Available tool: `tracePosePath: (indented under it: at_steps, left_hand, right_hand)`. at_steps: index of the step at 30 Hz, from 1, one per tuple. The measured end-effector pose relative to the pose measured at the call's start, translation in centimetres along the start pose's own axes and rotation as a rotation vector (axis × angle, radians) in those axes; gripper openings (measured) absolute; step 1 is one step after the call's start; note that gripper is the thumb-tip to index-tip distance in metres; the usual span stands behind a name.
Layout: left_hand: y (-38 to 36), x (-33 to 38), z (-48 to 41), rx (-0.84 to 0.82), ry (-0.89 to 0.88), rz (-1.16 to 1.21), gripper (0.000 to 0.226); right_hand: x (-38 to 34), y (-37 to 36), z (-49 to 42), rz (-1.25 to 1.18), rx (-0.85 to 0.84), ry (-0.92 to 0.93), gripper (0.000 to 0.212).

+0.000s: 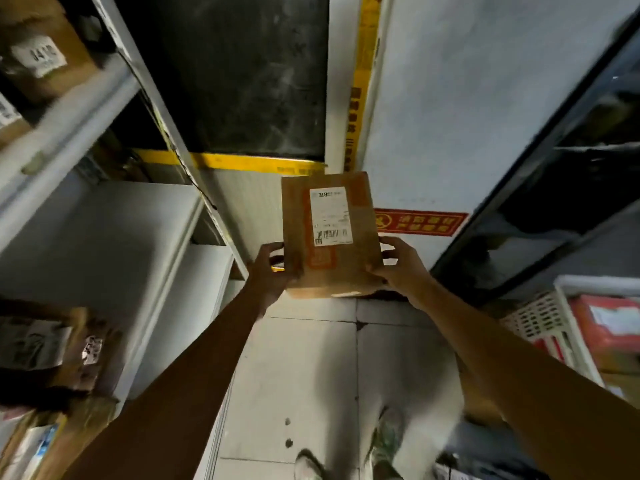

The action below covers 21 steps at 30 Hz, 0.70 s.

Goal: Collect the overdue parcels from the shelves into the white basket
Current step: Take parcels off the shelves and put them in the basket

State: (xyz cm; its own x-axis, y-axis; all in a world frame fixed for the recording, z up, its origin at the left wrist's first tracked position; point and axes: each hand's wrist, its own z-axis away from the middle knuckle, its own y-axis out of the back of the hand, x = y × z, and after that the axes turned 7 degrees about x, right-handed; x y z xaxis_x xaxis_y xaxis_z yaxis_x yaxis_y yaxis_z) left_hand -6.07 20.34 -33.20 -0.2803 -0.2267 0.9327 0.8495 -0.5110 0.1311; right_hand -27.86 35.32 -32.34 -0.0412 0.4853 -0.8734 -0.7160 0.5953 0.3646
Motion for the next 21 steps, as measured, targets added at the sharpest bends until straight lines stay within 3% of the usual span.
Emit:
tracePosePath:
  at_steps: [7,21]
  left_hand:
    - [-9.0,1.0,-0.7,-0.213,0.002,-0.048,0.068]
    - [-34.3,5.5,-0.7,-0.609,-0.065,-0.22,0.073]
  right_hand:
    - [4.2,8.1,2.1,-0.077,0.19,-0.097,0.062]
    - [13.0,27.3,4.9,-0.219,0.602,-0.167,0.056]
